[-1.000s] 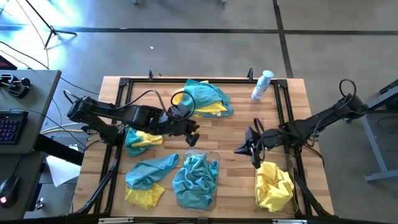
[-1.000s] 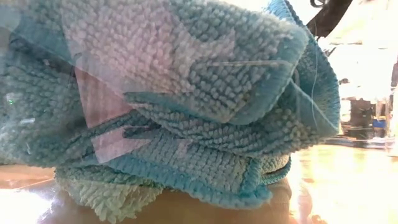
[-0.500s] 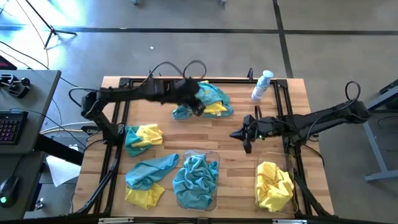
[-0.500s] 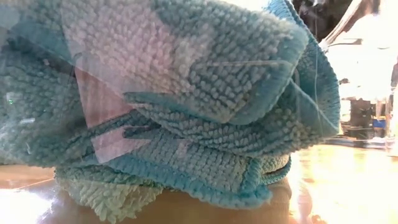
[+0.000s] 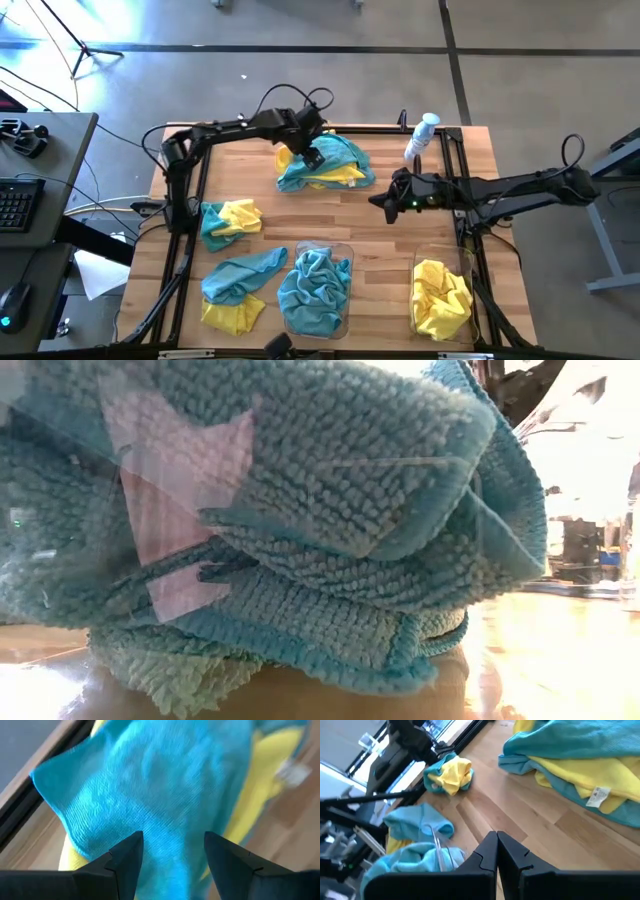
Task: Sort microfiber towel by color & place in baskets
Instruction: Put the blue towel into the right transparent bin
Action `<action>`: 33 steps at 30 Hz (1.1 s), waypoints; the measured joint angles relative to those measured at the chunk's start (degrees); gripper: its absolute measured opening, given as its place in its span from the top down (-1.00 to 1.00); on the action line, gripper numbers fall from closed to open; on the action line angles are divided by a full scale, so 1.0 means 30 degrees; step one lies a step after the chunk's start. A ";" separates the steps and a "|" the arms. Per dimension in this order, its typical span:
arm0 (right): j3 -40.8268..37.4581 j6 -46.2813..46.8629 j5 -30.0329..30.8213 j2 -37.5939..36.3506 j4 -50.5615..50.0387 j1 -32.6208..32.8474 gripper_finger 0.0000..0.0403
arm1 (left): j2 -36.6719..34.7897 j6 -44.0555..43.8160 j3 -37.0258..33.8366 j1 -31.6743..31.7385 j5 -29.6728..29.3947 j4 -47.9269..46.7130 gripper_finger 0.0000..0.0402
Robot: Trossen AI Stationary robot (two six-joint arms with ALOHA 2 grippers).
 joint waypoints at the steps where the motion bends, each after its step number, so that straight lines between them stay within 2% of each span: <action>1: 0.0000 0.0320 0.0014 0.0000 0.0007 -0.0088 1.00 | 0.0185 0.0363 0.0000 0.0033 -0.0037 -0.0073 0.02; 8: 0.0007 0.1135 0.2023 0.0000 0.0562 -0.0156 1.00 | 0.1005 0.1958 0.0000 0.0009 -0.1153 -0.0163 0.02; 13: 0.0015 0.0999 0.3092 0.0000 0.0975 -0.0149 1.00 | 0.1149 0.2063 0.0000 -0.0021 -0.1269 -0.0222 0.07; 16: 0.0015 0.1134 0.3197 0.0000 0.0988 -0.0149 1.00 | 0.1149 0.2034 0.0000 -0.0123 -0.1319 -0.0243 0.24; 21: 0.0015 0.1078 0.3197 0.0000 0.1070 -0.0149 1.00 | 0.1098 0.1880 0.0000 -0.0283 -0.1305 -0.0702 0.79; 23: 0.0015 0.0923 0.3204 0.0000 0.1070 -0.0149 1.00 | 0.0991 0.1748 0.0000 -0.0376 -0.1312 -0.0915 0.94; 28: 0.0015 0.0928 0.3204 0.0000 0.1056 -0.0149 1.00 | 0.0015 0.1718 0.0000 -0.0803 -0.2233 -0.1299 0.98; 33: 0.0015 0.0923 0.3146 0.0000 0.0983 -0.0142 1.00 | -0.2551 0.0821 0.0000 -0.1409 -0.2957 -0.1514 1.00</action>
